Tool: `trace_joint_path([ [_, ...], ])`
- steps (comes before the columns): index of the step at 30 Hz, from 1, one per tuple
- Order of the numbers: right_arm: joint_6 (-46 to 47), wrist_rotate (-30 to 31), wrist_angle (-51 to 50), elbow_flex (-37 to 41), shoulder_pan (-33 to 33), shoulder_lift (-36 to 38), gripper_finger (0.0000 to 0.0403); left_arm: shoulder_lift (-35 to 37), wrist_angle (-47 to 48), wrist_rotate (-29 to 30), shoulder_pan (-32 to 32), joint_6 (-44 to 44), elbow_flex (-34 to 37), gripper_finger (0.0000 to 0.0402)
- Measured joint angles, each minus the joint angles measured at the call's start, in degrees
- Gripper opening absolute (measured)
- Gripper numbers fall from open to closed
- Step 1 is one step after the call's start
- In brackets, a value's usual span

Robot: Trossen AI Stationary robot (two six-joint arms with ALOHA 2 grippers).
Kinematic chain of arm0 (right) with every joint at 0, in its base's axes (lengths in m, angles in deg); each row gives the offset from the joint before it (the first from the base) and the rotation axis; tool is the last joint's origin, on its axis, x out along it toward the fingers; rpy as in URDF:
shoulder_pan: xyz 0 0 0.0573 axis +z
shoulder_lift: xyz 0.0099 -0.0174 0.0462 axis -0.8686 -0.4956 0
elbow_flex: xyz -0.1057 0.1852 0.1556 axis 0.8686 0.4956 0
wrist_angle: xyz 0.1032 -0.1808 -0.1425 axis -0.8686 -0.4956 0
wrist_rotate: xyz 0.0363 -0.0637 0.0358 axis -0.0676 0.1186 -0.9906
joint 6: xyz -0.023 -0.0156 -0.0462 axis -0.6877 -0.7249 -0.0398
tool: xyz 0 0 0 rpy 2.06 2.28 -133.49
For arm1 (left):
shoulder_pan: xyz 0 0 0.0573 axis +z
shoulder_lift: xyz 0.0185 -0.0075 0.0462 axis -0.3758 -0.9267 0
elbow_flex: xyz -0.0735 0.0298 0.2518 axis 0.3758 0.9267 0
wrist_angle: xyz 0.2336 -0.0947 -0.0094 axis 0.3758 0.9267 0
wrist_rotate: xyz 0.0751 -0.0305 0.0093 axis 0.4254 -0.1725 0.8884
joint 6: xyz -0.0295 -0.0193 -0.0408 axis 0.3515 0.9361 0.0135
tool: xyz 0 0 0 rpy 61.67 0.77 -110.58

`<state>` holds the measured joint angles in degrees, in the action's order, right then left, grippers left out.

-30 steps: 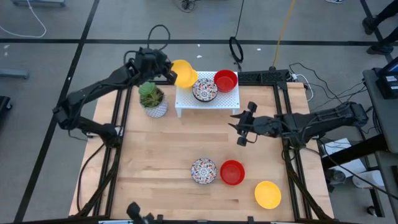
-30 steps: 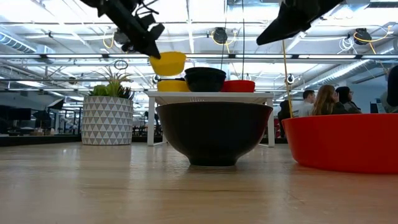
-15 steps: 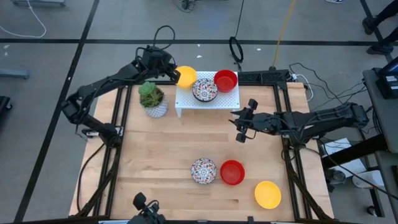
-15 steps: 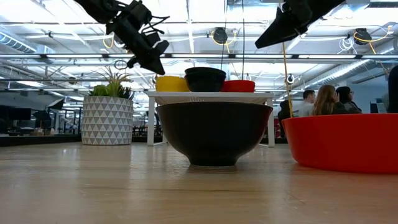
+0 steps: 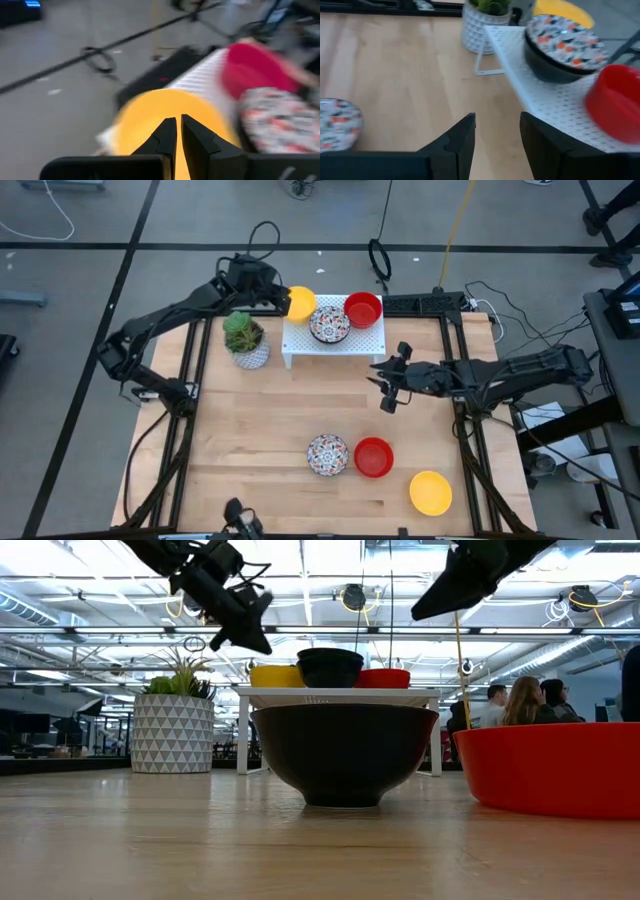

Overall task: Pick & Place Mini bowls
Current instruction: Stack the red bowl on top of the red bowl on the shelf

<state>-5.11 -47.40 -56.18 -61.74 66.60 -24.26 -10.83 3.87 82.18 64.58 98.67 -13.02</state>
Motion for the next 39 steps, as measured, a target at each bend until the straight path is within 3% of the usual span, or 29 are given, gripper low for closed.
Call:
trace_joint_path([
  [7, 5.2, 5.8, -3.1, 0.0, 5.3, -3.0, 0.0141, 1.5, 1.7, -15.4, -4.7, 5.3, 0.0, 0.0026],
  [12, 12.7, 4.2, -7.2, 0.0, 9.0, -6.0, 0.0141, 2.4, 5.6, -15.8, -10.6, 7.0, 0.1, 0.0026],
  [19, 19.8, -8.4, -10.4, 0.0, 11.6, -11.3, 0.0142, 3.3, 5.4, -15.8, -19.7, 7.7, 0.0, 0.0026],
  [30, 18.9, -25.6, -7.6, 0.0, 11.8, -20.5, 0.0142, 4.4, 5.4, -14.3, -30.6, 8.1, 0.0, 0.0026],
  [39, 18.9, -25.6, -6.4, 0.0, 11.5, -27.5, 0.0142, 6.0, 3.7, -14.3, -34.9, 8.5, -0.1, 0.0026],
])
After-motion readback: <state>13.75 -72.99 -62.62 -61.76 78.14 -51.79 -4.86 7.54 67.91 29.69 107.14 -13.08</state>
